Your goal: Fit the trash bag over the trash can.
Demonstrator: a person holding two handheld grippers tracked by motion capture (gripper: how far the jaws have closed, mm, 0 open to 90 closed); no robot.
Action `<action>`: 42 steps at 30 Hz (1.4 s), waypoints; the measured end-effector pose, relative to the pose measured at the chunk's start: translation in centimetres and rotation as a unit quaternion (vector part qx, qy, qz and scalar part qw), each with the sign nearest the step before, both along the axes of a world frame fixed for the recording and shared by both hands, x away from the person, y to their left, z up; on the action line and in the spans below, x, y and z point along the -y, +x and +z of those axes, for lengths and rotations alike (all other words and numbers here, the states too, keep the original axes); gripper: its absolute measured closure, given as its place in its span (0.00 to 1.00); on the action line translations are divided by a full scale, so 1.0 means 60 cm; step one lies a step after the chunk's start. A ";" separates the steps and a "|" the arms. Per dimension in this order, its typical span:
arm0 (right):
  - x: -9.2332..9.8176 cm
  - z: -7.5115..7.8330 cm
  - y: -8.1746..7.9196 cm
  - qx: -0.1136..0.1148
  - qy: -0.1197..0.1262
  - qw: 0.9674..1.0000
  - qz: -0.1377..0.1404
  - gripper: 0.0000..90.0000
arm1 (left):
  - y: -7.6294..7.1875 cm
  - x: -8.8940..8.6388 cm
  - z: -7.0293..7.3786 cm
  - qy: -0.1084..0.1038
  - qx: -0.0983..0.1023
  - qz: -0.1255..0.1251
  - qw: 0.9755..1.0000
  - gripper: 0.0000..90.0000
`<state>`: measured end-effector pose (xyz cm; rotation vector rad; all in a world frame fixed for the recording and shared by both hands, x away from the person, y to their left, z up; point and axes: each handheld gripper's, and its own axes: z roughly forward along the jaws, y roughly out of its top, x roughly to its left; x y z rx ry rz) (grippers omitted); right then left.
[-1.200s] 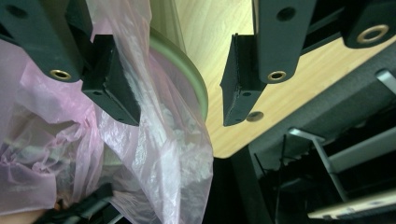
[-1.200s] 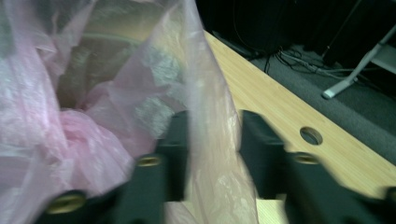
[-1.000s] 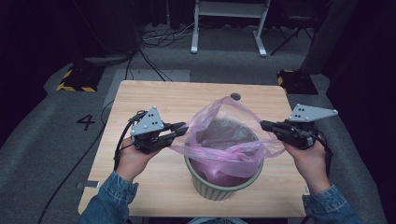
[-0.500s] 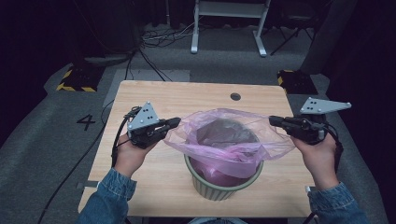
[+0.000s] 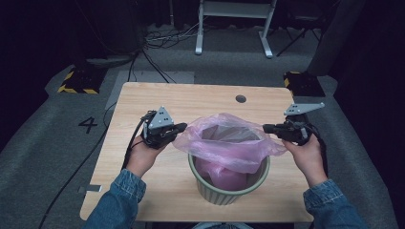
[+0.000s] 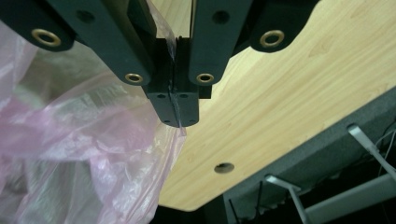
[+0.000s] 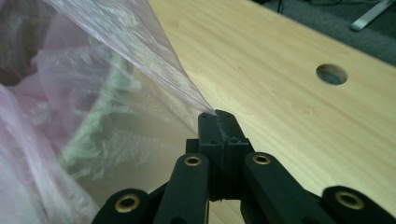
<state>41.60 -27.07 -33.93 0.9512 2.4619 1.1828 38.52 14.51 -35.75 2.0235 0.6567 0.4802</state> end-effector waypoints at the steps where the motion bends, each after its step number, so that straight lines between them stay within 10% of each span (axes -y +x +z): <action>1: -0.002 -0.005 0.001 -0.004 -0.002 1.000 0.002 1.00 | 0.002 0.002 -0.007 0.009 -0.004 0.002 1.000 0.99; 9: -0.001 -0.061 0.002 -0.048 -0.021 0.999 0.005 1.00 | 0.013 -0.003 -0.050 0.030 -0.049 0.012 0.998 0.99; 22: 0.023 -0.113 -0.055 -0.073 0.005 0.997 0.026 1.00 | -0.027 -0.013 -0.092 0.039 -0.067 -0.015 0.997 0.99; 25: 0.019 -0.113 -0.067 -0.061 0.001 0.998 0.031 0.99 | -0.035 -0.014 -0.090 0.037 -0.048 -0.002 0.998 0.87; 30: 0.038 -0.088 -0.073 0.000 -0.002 1.000 -0.008 0.63 | -0.047 -0.026 -0.072 0.048 -0.020 0.048 0.997 0.54; 37: 0.083 -0.040 -0.079 0.037 0.018 0.998 -0.036 0.59 | -0.070 -0.065 -0.034 -0.026 -0.011 0.029 0.999 0.48; 42: 0.102 -0.004 -0.090 0.063 0.023 0.997 -0.047 0.57 | -0.093 -0.078 -0.004 -0.034 0.016 0.024 0.999 0.46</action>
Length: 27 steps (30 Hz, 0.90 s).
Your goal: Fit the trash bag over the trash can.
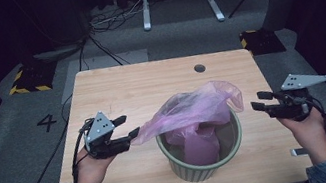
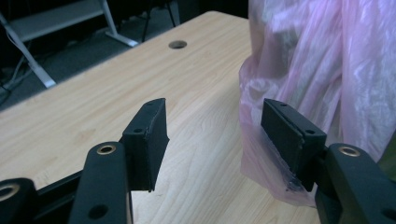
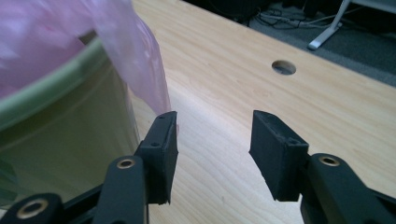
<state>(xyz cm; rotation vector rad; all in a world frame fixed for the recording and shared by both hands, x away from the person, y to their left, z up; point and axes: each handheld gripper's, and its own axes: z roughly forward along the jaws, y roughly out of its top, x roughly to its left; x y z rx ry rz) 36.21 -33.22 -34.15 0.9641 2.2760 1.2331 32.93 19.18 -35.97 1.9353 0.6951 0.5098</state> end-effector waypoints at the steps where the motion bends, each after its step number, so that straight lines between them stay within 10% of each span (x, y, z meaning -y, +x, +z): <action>1: 0.001 0.006 -0.002 0.003 0.002 1.000 0.002 0.56 | -0.005 -0.002 0.005 -0.003 0.005 -0.002 1.000 0.46; 14: -0.072 0.032 0.018 0.025 0.021 0.996 0.085 0.51 | -0.006 0.027 0.011 -0.010 0.000 -0.046 0.999 0.47; 20: -0.095 0.038 0.021 0.017 0.000 0.994 0.105 0.96 | -0.029 0.020 0.027 -0.031 0.014 -0.048 0.998 0.47; 27: -0.099 0.045 -0.006 0.027 -0.002 0.993 0.118 1.00 | -0.065 0.036 0.043 -0.035 0.036 -0.084 0.995 0.46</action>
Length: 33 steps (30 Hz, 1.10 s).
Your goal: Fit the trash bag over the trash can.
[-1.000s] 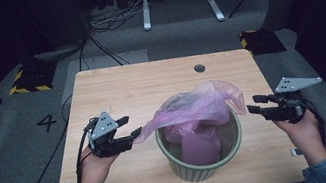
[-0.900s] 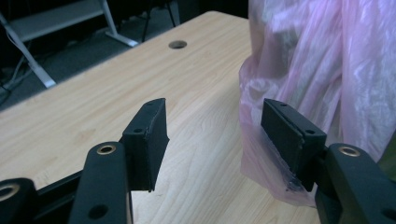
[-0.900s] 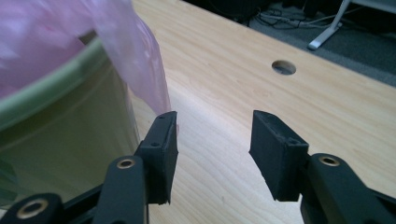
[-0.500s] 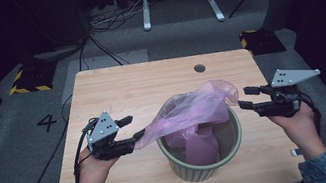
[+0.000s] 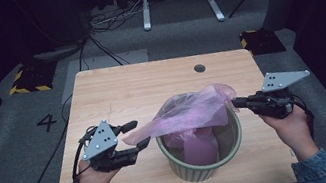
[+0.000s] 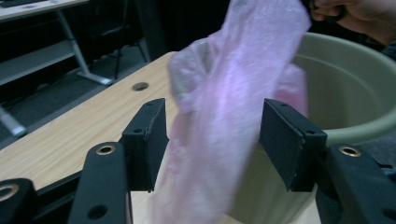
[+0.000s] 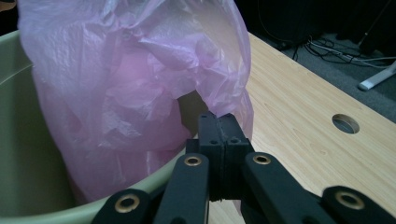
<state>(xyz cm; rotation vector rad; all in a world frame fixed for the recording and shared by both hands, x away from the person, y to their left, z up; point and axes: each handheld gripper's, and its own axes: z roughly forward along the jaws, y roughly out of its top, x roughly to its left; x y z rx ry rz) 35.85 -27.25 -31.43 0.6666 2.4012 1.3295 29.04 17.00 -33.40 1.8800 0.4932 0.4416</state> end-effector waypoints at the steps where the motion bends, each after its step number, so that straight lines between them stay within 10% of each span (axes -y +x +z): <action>1: 0.000 0.001 -0.007 0.002 -0.002 1.000 0.001 1.00 | -0.001 0.004 -0.002 0.001 0.000 -0.003 1.000 0.46; 9: 0.006 0.002 -0.032 0.006 -0.001 1.000 0.014 1.00 | 0.013 0.025 -0.016 0.005 -0.023 -0.016 1.000 0.52; 15: 0.011 -0.001 -0.049 0.006 0.001 1.000 0.022 1.00 | 0.013 0.032 -0.013 0.004 -0.022 -0.029 0.999 0.95; 23: 0.024 -0.008 -0.093 0.003 0.005 0.999 0.040 1.00 | -0.007 0.025 -0.022 0.015 -0.009 -0.039 0.999 0.99; 33: 0.031 -0.049 -0.134 -0.037 -0.019 0.997 0.071 1.00 | -0.027 0.022 -0.058 0.007 -0.008 -0.118 0.993 0.99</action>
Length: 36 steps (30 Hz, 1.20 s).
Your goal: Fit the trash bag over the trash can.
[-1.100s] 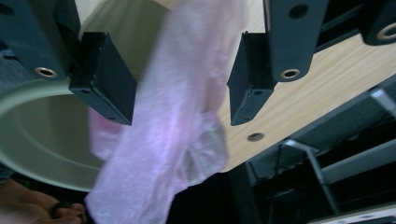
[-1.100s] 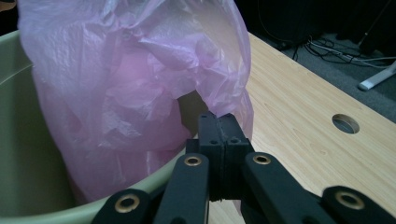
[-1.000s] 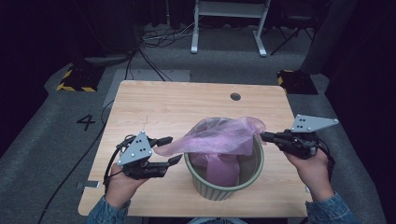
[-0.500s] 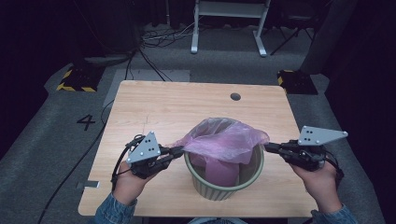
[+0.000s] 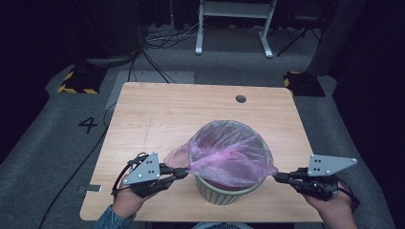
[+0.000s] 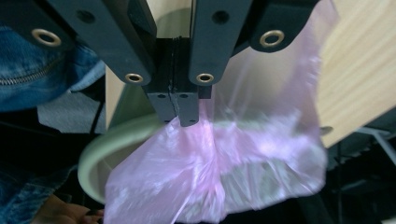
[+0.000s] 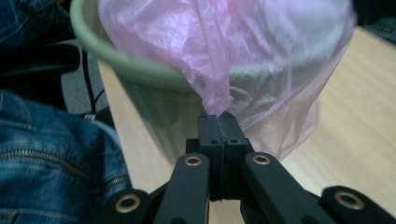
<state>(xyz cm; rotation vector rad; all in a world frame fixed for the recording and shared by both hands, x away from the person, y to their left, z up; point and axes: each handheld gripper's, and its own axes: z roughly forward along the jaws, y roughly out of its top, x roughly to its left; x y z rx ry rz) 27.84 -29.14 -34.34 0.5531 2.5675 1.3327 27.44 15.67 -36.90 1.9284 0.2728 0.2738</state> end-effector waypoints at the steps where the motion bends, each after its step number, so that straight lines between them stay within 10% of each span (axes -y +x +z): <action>1: 0.001 -0.007 0.000 -0.006 -0.003 1.000 0.002 1.00 | -0.002 0.003 -0.005 0.005 0.002 -0.006 1.000 0.99; 15: 0.003 -0.098 0.021 -0.089 -0.011 0.996 0.017 1.00 | 0.005 0.015 -0.038 0.000 -0.015 -0.057 0.998 0.99; 25: -0.006 -0.136 0.022 -0.105 -0.070 0.992 0.007 1.00 | 0.006 0.037 -0.062 0.079 -0.011 -0.053 0.995 1.00; 36: 0.023 -0.195 0.040 -0.135 -0.094 0.985 -0.043 1.00 | 0.036 0.028 -0.112 0.126 -0.058 -0.025 0.990 1.00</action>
